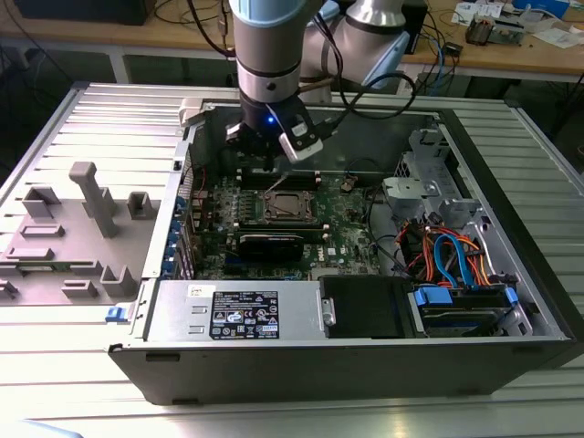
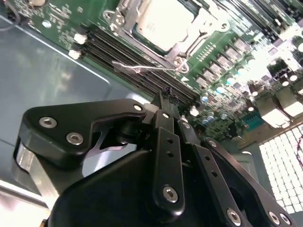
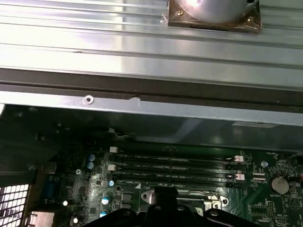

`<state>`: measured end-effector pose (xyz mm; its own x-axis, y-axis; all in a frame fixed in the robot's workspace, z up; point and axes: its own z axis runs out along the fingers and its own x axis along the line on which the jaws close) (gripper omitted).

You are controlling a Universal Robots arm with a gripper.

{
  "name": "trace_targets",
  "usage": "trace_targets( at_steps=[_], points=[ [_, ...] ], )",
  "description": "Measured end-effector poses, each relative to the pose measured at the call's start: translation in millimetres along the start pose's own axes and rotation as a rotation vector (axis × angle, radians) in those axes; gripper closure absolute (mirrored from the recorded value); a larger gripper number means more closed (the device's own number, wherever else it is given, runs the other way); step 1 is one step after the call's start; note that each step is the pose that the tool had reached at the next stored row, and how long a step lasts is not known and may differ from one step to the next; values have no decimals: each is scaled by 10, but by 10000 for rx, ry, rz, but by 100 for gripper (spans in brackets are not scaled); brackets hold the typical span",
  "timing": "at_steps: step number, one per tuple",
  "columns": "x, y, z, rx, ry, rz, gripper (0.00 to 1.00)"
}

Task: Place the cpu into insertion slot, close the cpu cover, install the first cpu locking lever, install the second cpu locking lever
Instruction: 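Install the first cpu locking lever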

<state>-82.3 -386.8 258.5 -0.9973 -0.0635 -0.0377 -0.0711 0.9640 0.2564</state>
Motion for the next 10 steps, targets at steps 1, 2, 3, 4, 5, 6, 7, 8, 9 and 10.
trace_targets(
  at_steps=[1, 2, 3, 4, 5, 6, 7, 8, 9, 10],
  points=[
    [-2, 0, 0, -1, -1, 2, 89],
    [-3, 0, 2, 0, -3, 1, 89],
    [-4, -2, 9, 16, -20, -6, 89],
    [-3, -5, 18, 26, -49, -13, 89],
    [-2, -8, 31, 30, -88, -23, 89],
    [-2, -12, 45, 33, -116, -28, 89],
    [-4, -14, 53, 38, -121, -17, 89],
    [-4, -16, 60, 41, -132, 28, 89],
    [-6, -20, 74, 47, -162, 140, 89],
    [-7, -21, 80, 63, -184, 229, 89]
  ],
)
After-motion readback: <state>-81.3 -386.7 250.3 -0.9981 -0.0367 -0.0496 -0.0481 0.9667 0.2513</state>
